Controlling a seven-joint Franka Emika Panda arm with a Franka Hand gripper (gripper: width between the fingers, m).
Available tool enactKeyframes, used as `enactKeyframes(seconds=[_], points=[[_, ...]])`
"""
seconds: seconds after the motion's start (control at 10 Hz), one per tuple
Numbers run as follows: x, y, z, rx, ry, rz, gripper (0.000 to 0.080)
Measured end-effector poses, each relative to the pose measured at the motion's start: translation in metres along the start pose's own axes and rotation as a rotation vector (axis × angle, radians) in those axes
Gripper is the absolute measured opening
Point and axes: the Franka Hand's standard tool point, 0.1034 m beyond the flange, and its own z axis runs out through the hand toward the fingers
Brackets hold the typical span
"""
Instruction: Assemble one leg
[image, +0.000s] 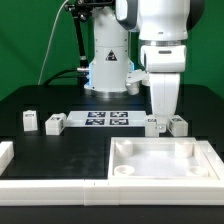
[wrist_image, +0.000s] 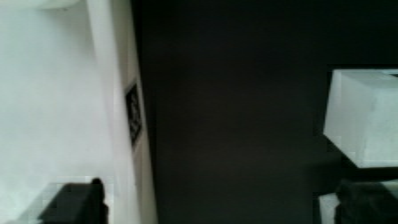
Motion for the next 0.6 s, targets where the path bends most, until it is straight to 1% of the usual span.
enactKeyframes(seconds=[0.3, 0.5, 0.6], points=[[-0.0005, 0.0004, 0.0009, 0.001, 0.000, 0.068, 0.0649], [-0.0001, 0.0002, 0.0010, 0.003, 0.002, 0.231, 0.0649], [0.0010, -0.0006, 0.0013, 0.005, 0.004, 0.365, 0.0649]])
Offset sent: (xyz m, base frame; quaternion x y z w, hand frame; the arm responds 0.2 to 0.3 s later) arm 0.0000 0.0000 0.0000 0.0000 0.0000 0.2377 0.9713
